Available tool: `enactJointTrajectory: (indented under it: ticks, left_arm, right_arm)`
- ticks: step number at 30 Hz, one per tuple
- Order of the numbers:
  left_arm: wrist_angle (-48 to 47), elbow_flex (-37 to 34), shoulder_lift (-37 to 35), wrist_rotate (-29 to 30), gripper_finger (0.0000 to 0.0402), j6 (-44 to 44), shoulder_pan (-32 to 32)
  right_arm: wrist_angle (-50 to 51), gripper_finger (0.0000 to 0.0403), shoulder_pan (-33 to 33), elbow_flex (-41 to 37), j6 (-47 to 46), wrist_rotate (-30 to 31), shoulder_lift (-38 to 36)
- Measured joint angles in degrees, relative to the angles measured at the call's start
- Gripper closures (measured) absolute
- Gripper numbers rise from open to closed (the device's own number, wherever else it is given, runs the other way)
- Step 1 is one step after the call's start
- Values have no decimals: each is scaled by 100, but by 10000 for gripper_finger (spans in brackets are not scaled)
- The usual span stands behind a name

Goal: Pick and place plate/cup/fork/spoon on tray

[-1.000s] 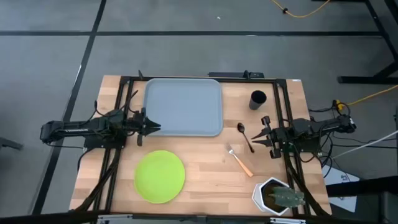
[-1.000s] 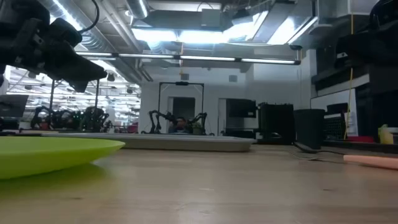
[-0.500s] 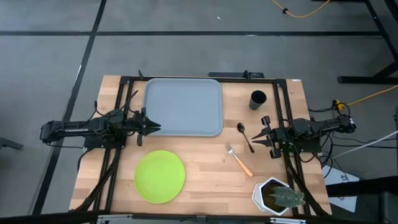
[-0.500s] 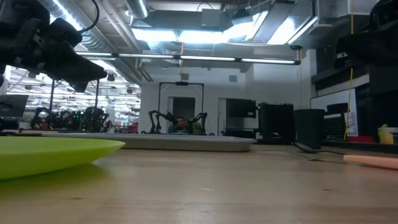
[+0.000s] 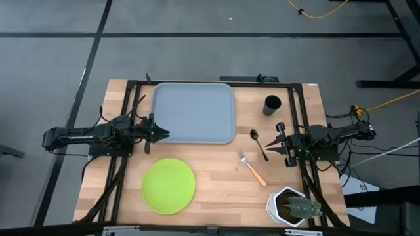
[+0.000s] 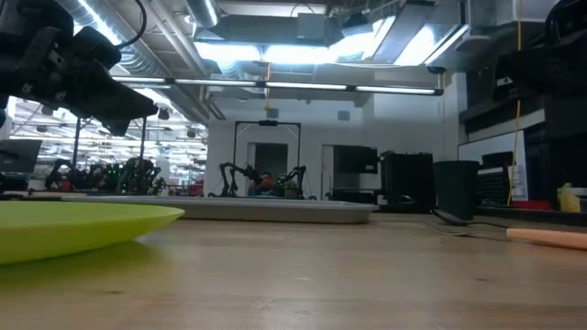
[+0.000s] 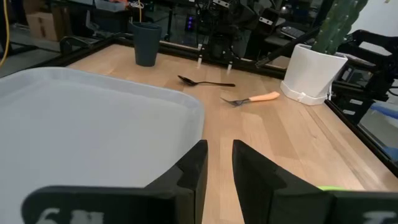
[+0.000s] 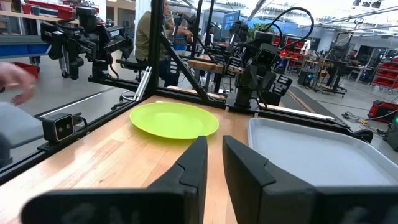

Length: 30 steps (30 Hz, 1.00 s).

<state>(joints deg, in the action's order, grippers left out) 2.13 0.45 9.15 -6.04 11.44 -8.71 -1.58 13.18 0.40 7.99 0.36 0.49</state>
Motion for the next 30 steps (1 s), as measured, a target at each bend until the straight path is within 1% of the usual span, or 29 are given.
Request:
enactJointTrajectory:
  ticks: [8, 13, 15, 18, 20, 23, 26, 30]
  left_arm:
    - [2, 0, 0, 2, 335, 0, 0]
    - [23, -2, 0, 197, 335, -599, 2]
    - [33, -2, 0, 265, 335, -674, 2]
    - [116, -2, 0, 405, 335, -736, 2]
    - [437, -2, 0, 398, 335, -611, 2]
    - [1091, -2, 0, 335, 335, -193, 2]
    - [1748, -2, -2, 376, 335, 31, 2]
    - [2133, -2, 0, 355, 335, 35, 2]
  right_arm:
    - [0, 346, 0, 0, 2, 0, 0]
    - [-18, 346, -2, 0, -9, -2, 0]
    - [-28, 346, 0, 0, -411, -43, 0]
    - [-40, 346, 1, 0, -1605, -222, 0]
    - [-128, 346, 1, 0, -2066, -159, 2]
    - [-284, 346, 0, 0, -2412, 0, 2]
    - [-460, 346, 1, 0, -2574, 0, 0]
    - [-549, 346, 1, 0, -2594, 1, 2]
